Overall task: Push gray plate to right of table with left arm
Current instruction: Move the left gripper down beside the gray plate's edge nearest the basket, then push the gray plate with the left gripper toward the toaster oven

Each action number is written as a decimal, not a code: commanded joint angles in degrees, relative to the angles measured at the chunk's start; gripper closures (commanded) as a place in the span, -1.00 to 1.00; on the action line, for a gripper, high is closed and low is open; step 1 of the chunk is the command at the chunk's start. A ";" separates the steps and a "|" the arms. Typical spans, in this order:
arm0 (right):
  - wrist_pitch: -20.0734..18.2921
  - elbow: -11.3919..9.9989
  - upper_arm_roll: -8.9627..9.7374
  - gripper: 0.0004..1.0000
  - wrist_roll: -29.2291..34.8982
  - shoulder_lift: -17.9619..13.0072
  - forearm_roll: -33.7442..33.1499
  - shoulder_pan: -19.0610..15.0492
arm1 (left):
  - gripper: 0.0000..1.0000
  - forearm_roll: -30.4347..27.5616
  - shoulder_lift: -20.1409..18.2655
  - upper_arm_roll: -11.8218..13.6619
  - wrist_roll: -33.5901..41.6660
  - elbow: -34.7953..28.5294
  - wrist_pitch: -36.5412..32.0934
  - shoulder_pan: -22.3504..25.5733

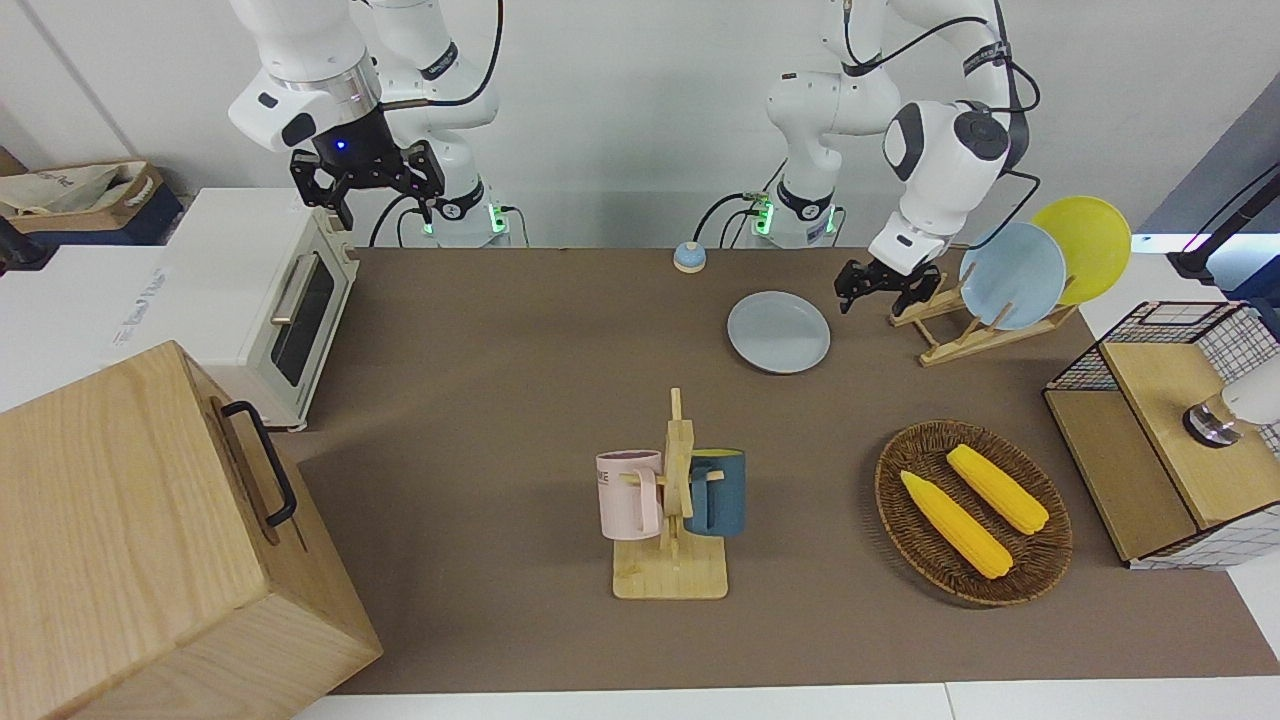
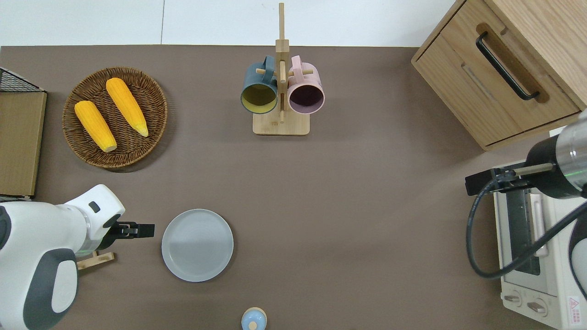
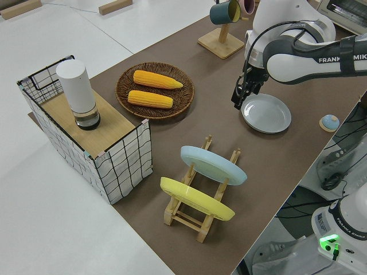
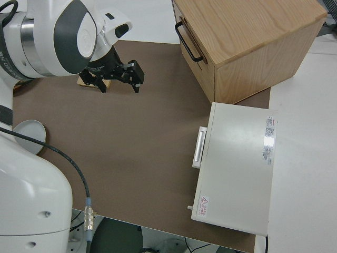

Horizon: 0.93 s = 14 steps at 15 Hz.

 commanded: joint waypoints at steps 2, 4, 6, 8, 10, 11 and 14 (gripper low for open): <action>-0.69 -0.03 0.32 -0.97 -0.15 -0.43 0.46 -0.62 | -0.97 -0.54 -1.44 -3.94 -4.78 -9.03 10.61 -0.34; -0.69 -0.03 0.32 -0.97 -0.15 -0.43 0.46 -0.62 | -0.97 -0.54 -0.30 -4.65 -5.23 -10.44 12.72 -0.34; -0.69 -0.03 0.32 -0.97 -0.15 -0.43 0.46 -0.62 | -0.97 -0.54 1.02 -4.83 -5.23 -11.58 14.75 -0.34; -0.69 0.05 0.32 -0.97 -0.15 -0.43 0.46 -0.62 | -0.97 -0.54 2.78 -4.92 -5.23 -11.85 15.89 -0.42; -0.69 0.05 0.32 -0.97 -0.15 -0.43 0.46 -0.62 | -0.97 -0.54 3.84 -4.92 -5.23 -12.20 16.77 -0.34; -0.69 -0.03 0.32 -0.97 -0.15 -0.43 0.46 -0.62 | -0.97 -0.54 4.36 -4.92 -5.23 -12.20 17.04 -0.42; -0.69 -0.03 0.32 -0.97 -0.15 -0.43 0.46 -0.62 | -0.97 -0.54 5.42 -4.92 -5.23 -12.20 17.22 -1.13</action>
